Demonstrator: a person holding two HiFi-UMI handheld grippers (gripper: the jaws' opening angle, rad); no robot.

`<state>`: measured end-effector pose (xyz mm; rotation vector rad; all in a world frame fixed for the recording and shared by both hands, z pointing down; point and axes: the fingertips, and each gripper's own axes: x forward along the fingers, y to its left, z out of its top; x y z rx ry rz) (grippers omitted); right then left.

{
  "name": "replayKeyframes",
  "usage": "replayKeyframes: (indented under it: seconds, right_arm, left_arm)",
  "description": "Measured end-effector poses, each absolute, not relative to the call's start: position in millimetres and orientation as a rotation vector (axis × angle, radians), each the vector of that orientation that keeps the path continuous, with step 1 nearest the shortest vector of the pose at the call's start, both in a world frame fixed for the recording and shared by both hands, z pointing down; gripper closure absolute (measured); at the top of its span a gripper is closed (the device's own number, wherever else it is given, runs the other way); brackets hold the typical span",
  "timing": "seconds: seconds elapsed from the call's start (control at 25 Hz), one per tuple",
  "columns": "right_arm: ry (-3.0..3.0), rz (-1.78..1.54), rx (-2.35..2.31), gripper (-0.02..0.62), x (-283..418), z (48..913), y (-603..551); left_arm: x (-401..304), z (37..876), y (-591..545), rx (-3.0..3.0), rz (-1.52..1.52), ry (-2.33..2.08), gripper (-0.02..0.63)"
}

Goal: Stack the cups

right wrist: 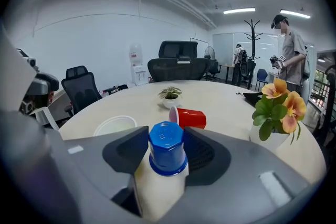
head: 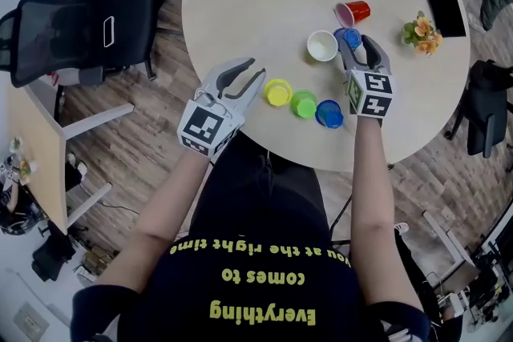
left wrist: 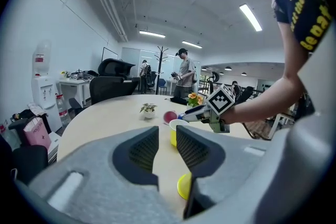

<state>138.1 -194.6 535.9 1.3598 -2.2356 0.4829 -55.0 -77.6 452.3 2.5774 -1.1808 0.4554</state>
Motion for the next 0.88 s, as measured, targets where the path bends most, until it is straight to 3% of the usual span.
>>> replayKeyframes:
  seconds: [0.88]
  right_arm:
    - [-2.339,0.431,1.302,0.376,128.9,446.4,-64.6]
  left_arm:
    - [-42.2,438.4,-89.8,2.683,0.429,-1.106,0.502]
